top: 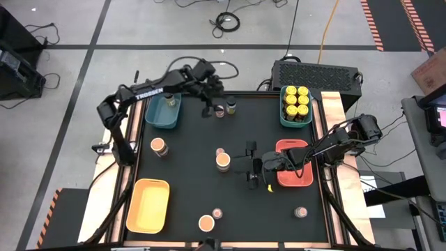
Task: Sort spices by type
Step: Put the black spice bottle into the blue bin
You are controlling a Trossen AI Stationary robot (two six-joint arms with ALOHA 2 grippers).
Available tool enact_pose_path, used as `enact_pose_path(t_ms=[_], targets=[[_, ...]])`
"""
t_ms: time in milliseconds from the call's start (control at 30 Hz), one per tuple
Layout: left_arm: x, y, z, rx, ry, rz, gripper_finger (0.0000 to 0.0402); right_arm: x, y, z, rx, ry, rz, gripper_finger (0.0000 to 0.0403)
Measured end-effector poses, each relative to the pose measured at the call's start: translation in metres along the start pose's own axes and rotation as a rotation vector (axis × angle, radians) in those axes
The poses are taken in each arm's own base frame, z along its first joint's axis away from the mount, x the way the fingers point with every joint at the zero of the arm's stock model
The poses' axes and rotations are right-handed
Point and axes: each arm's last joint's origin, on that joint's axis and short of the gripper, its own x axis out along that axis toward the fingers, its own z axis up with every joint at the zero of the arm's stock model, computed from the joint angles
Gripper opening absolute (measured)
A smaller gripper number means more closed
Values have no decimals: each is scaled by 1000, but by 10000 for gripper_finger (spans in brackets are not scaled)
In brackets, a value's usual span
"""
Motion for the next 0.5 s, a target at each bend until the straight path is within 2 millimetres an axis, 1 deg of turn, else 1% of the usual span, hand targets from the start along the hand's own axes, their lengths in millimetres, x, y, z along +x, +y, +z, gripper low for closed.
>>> enact_pose_path(t_ms=[100, 200, 333, 500], targets=[[19, 6, 0, 29, -26, 44, 299, 0, 0, 0, 0, 1, 1, 260], [37, 17, -6, 28, -50, 66, 299, 0, 0, 0, -1, 2, 1, 260], [63, 30, -20, -20, -49, 83, 299, 0, 0, -1, -2, 8, 2, 260], [81, 42, -34, -45, -25, 133, 299, 0, 0, -3, -8, 26, 4, 260]])
